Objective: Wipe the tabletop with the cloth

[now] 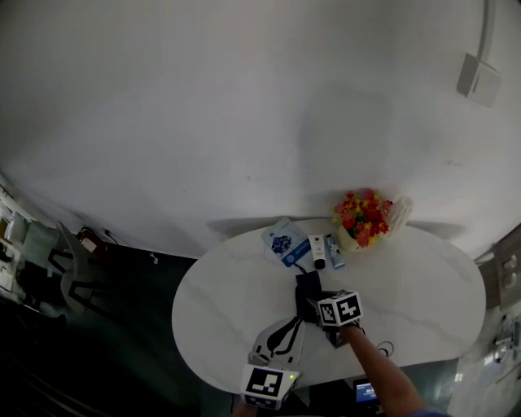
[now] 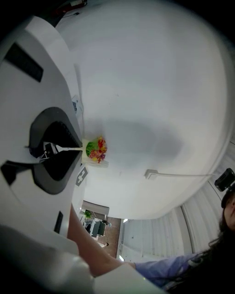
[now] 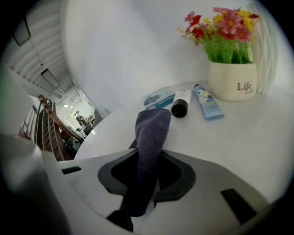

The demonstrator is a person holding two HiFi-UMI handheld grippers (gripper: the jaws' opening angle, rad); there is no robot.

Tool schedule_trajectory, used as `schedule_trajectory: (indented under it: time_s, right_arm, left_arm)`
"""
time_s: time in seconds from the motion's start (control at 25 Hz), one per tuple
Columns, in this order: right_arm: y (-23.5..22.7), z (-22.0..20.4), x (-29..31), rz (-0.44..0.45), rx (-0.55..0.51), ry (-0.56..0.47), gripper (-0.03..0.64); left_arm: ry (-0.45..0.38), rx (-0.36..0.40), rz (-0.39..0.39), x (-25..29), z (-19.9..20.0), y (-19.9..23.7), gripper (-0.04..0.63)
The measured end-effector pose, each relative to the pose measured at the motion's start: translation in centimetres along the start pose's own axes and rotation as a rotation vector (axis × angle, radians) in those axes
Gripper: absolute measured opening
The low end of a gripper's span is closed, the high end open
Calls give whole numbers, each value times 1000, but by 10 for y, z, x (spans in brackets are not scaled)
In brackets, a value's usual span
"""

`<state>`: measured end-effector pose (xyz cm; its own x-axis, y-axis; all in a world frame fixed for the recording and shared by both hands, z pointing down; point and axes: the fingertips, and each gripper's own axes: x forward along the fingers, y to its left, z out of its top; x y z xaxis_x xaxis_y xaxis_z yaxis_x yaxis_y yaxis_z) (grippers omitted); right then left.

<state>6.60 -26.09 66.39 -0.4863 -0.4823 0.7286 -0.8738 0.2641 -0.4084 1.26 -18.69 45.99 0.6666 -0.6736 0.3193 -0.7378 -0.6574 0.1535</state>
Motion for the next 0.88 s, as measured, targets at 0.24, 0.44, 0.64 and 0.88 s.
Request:
schedule_trajectory:
  time_s: [0.24,0.44,0.64,0.88]
  right_arm:
    - [-57,-17,-44,-3,50,-18,100]
    - [-107,-27,-79,-27,80,-35,100]
    - [-158,-34,-116,-60,110,-55,100]
    - [-219,-43,-158,-106,163,-83,100]
  left_arm:
    - [13,22,-29,38,-1,-54,26]
    - [22,49,-64,68,5,-98,26]
    - [38,95,-113,95,13,-139,26]
    - [30,122,-188,127,23,-186,26]
